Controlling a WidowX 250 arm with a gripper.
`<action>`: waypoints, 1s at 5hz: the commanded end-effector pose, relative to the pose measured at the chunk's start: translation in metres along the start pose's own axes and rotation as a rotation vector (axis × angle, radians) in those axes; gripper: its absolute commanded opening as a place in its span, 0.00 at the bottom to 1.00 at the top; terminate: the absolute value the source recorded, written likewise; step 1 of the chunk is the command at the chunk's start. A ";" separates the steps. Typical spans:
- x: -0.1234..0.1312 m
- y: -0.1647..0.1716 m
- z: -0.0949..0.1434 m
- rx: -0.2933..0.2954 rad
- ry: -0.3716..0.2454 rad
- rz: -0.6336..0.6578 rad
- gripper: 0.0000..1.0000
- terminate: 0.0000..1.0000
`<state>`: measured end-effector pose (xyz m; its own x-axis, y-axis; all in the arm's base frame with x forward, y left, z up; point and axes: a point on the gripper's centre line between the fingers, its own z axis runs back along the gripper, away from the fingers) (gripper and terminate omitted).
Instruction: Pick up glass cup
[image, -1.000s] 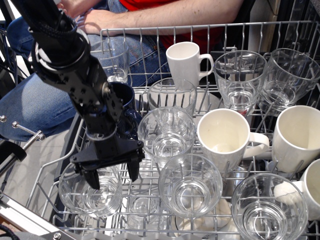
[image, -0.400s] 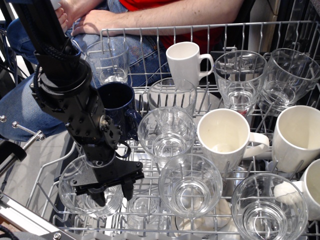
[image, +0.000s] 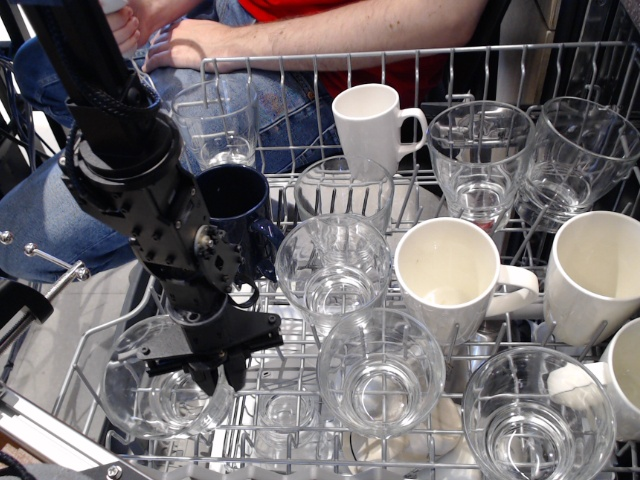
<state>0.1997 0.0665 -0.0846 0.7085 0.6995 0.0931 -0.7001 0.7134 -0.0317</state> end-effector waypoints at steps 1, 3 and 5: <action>0.014 -0.009 0.018 0.060 -0.006 -0.017 0.00 0.00; 0.014 -0.014 0.050 0.085 0.030 -0.039 0.00 0.00; 0.015 -0.026 0.112 0.075 0.093 -0.096 0.00 0.00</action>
<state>0.2086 0.0493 0.0209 0.7722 0.6315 -0.0694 -0.6260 0.7750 0.0865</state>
